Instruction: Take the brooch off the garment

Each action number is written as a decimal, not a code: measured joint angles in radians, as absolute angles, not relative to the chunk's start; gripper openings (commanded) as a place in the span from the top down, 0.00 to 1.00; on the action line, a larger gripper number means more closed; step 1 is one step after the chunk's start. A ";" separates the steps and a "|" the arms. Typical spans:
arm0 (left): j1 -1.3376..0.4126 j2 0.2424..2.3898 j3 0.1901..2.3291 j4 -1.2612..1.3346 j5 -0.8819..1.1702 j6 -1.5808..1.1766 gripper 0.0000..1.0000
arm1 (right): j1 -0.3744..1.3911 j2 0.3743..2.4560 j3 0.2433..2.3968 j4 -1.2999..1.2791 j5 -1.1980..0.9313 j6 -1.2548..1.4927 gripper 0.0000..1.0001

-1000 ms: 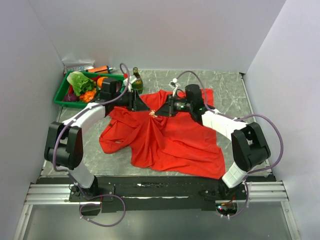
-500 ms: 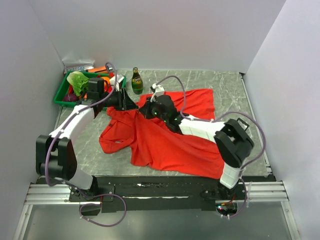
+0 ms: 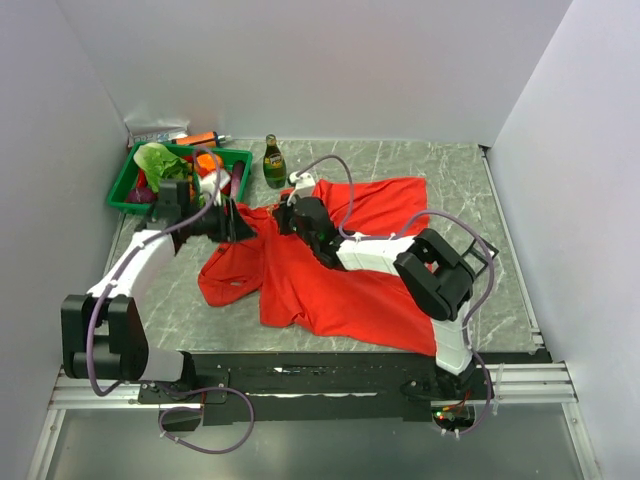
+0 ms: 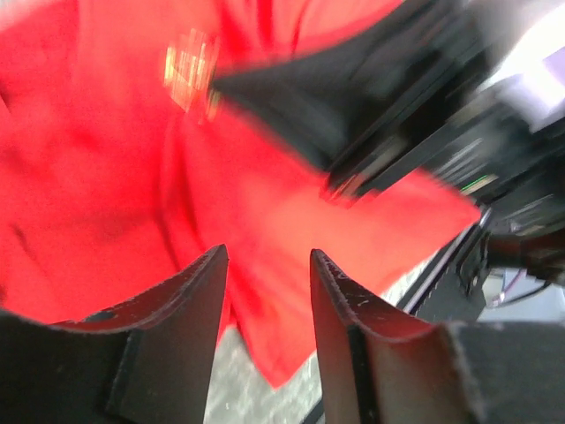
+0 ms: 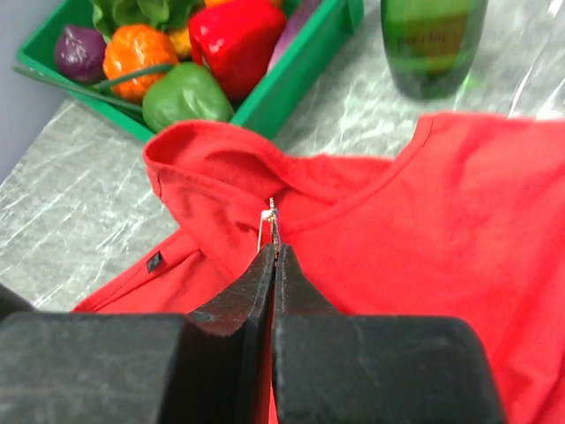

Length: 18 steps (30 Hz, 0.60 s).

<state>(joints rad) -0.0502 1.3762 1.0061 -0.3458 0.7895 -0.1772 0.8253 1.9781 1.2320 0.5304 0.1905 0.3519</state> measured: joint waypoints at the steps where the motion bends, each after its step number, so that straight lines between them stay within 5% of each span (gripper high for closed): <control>1: -0.054 1.373 0.964 -0.330 0.788 -0.176 0.49 | 0.823 1.972 1.232 0.530 0.190 0.340 1.00; 10: -0.179 1.451 0.836 -0.123 0.708 -0.212 0.48 | 0.770 1.897 1.238 0.495 0.199 0.302 1.00; 18: -0.175 1.421 0.990 -0.250 0.710 -0.165 0.45 | 0.745 1.892 1.318 0.498 0.058 0.242 1.00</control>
